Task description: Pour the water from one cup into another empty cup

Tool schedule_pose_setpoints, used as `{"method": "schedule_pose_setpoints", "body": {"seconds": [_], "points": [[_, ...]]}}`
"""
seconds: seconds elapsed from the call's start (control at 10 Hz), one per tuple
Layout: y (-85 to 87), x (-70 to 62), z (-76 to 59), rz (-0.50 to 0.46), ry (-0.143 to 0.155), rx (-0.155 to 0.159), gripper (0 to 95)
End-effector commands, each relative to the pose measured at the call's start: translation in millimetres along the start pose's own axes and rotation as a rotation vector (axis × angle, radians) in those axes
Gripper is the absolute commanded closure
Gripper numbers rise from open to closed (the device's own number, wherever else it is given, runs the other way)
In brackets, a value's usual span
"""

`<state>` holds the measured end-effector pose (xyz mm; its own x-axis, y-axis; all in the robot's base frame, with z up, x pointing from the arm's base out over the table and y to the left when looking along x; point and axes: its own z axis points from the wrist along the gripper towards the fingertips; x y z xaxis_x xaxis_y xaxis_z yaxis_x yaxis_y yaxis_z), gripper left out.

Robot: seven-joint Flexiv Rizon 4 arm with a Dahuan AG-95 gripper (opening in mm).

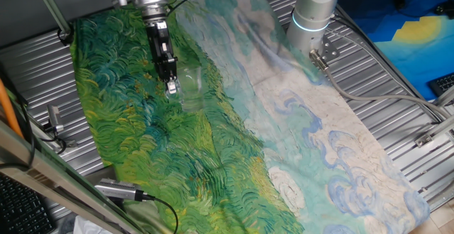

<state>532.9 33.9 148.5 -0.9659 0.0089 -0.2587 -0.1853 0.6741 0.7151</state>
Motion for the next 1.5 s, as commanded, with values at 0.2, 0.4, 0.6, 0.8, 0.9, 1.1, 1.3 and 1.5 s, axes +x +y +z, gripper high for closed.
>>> {"method": "schedule_pose_setpoints", "body": {"seconds": [0.2, 0.4, 0.6, 0.8, 0.9, 1.1, 1.3, 1.5], "points": [[0.3, -0.1, -0.6, 0.007, -0.002, -0.008, 95.0], [0.3, 0.1, -1.3, 0.013, -0.004, -0.015, 95.0], [0.3, 0.4, -2.3, 0.016, -0.004, -0.019, 95.0], [0.2, 0.8, -3.6, 0.022, -0.005, -0.027, 95.0], [0.2, 0.8, -3.8, 0.023, -0.006, -0.029, 95.0], [0.0, 1.2, -4.7, 0.03, -0.006, -0.036, 95.0], [-0.5, 1.7, -5.7, 0.034, -0.008, -0.043, 95.0], [-1.6, 2.7, -7.3, 0.036, -0.009, -0.047, 95.0]]}}
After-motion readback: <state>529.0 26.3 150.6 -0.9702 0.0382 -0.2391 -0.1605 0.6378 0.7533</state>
